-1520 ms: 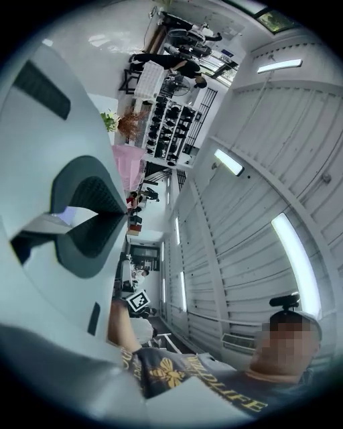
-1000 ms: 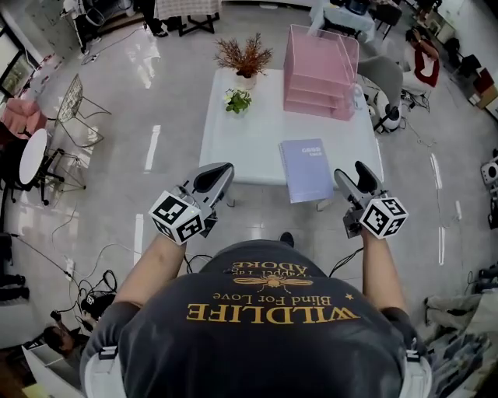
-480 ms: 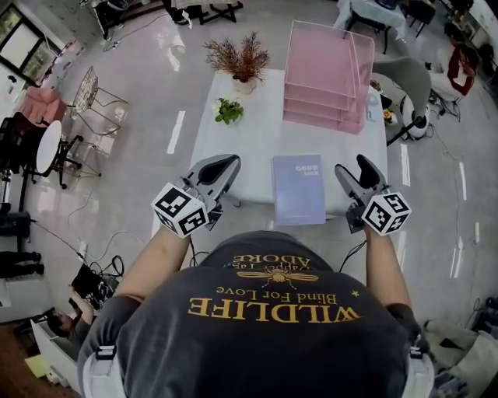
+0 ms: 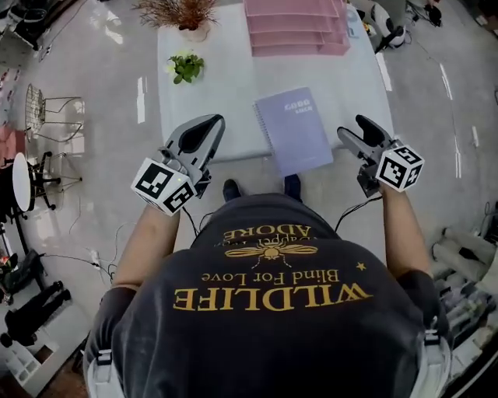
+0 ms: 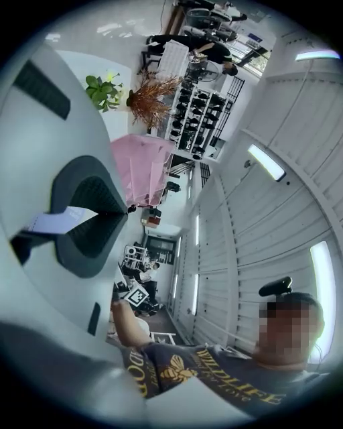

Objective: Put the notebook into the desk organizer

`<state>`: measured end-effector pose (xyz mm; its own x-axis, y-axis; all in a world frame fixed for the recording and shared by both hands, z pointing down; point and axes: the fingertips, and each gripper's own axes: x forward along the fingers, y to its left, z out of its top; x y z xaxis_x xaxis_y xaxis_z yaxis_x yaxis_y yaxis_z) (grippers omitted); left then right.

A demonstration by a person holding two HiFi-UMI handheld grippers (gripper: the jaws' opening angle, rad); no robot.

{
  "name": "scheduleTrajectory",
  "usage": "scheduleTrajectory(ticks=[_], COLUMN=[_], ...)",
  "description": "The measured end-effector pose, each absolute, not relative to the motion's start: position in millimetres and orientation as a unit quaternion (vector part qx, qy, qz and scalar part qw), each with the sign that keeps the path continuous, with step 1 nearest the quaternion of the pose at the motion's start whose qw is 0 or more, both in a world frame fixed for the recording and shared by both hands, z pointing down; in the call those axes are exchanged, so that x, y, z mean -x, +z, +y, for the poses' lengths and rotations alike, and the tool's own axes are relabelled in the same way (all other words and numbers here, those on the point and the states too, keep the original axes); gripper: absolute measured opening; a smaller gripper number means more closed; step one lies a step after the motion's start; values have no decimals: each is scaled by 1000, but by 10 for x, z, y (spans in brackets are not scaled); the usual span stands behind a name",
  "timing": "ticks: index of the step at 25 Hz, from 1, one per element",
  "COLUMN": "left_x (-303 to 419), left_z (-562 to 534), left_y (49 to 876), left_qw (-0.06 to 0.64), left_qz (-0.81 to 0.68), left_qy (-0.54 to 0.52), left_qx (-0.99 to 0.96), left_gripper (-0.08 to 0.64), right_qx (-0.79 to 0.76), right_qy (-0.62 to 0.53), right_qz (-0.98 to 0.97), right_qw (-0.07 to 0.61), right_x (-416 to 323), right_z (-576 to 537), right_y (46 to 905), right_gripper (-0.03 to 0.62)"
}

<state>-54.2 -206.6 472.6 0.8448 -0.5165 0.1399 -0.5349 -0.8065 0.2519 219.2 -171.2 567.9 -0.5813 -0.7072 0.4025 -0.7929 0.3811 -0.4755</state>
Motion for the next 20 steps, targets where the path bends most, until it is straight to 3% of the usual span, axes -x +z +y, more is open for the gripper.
scheduleTrajectory(ticks=[8, 20], left_x=[310, 205], left_z=[-1889, -1766], left_y=[5221, 5471], left_qw=[173, 191], left_qz=[-248, -247], left_qy=[55, 82], left_qx=[-952, -946], left_gripper=[0, 0], right_qx=[-402, -286], right_qy=[497, 636], right_qz=[-761, -712], right_qw=[113, 84], right_x=[-2256, -1804], right_z=[-1114, -1133], right_y=[6874, 7703], right_gripper=[359, 359])
